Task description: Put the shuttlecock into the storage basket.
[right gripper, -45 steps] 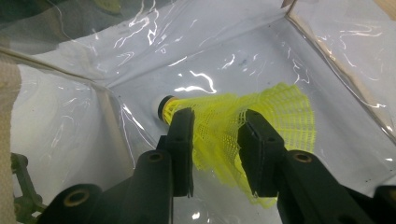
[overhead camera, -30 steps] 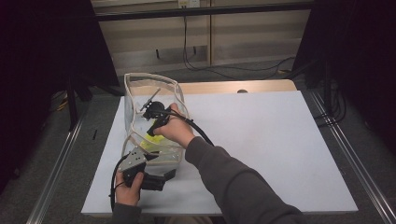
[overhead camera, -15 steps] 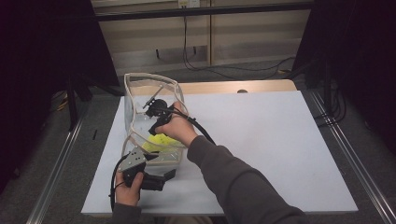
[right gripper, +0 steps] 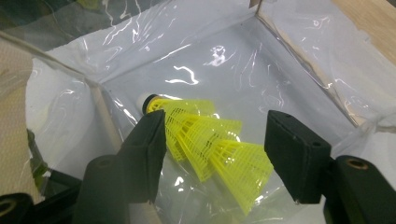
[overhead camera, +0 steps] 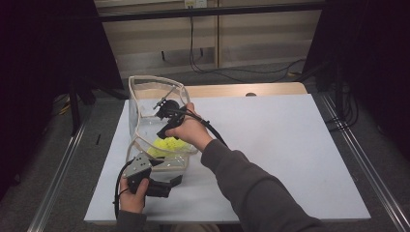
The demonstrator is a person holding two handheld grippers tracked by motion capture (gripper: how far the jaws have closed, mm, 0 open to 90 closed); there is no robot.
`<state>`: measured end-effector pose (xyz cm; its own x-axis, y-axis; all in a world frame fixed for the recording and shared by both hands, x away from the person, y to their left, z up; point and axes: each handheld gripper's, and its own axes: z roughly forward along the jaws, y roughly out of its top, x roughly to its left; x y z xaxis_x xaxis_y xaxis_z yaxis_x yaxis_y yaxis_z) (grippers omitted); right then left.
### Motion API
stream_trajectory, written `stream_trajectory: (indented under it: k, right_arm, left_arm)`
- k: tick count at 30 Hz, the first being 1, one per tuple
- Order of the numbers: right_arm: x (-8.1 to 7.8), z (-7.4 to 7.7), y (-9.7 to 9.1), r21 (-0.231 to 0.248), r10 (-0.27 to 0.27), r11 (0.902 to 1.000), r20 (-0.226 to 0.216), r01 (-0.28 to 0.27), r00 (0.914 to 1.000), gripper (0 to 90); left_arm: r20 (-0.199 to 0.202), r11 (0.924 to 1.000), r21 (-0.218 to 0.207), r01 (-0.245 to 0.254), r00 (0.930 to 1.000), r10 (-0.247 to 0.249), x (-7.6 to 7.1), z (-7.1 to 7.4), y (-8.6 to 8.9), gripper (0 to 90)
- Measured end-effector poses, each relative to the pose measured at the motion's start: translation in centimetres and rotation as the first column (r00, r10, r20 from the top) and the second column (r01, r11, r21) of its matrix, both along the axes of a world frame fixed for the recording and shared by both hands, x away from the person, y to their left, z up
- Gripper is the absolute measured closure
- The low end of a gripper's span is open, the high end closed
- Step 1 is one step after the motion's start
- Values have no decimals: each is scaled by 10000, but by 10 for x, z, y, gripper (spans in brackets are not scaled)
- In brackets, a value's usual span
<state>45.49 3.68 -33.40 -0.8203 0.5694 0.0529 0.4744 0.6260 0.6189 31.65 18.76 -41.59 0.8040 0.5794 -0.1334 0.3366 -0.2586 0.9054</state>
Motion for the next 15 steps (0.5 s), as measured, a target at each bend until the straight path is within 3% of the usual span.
stream_trajectory:
  k: [5, 15]
  right_arm:
    - [-5, 6, -6, 140, 123, 9998, 25, -123, 9999, 354]
    - [-17, 20, -14, 485, 286, 9984, 69, -289, 9996, 286]
  left_arm:
    - [-61, 9998, -98, 163, 9998, -164, 1, 0, 0, 40]
    - [-20, 10000, 58, -40, 10000, 40, -1, 1, 0, 40]
